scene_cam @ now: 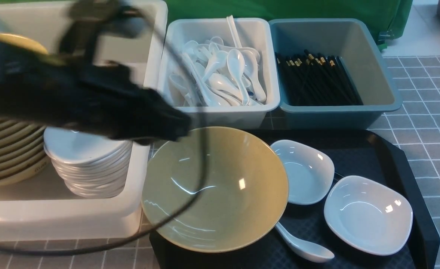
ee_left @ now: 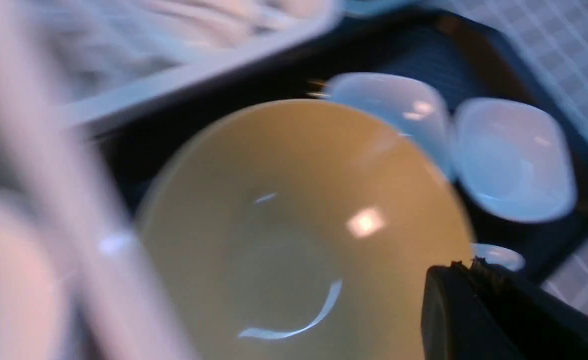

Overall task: On grey table put chopsticks spoon bowls plates into blue grey white boxes.
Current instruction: 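Grasp the large bowl on the tray by its rim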

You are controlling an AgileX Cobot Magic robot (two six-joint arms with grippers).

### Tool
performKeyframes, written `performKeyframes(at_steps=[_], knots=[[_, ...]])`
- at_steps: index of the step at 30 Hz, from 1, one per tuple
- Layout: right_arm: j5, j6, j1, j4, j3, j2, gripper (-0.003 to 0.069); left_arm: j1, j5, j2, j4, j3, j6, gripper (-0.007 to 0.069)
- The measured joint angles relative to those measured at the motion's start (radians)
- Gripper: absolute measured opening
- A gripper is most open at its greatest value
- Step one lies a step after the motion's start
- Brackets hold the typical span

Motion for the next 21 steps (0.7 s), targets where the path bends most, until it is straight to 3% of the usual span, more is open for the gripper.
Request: performKeyframes(at_steps=[4, 11, 16, 21], knots=[[-0.016, 0.0, 0.0, 0.0, 0.001, 0.0, 0.0038, -0.153, -0.027, 0.259, 0.109, -0.143, 0.006, -0.0008], [-0.086, 0.007, 0.0, 0.008, 0.064, 0.001, 0.0038, -0.223, -0.033, 0.547, 0.254, -0.255, -0.051, -0.0008], [-0.1, 0.007, 0.0, 0.03, 0.066, 0.001, 0.0038, -0.228, -0.038, 0.634, 0.212, -0.271, -0.08, -0.0008], [-0.113, 0.007, 0.0, 0.044, 0.066, 0.001, 0.0038, -0.264, -0.045, 0.665, 0.042, -0.273, -0.022, -0.0008]])
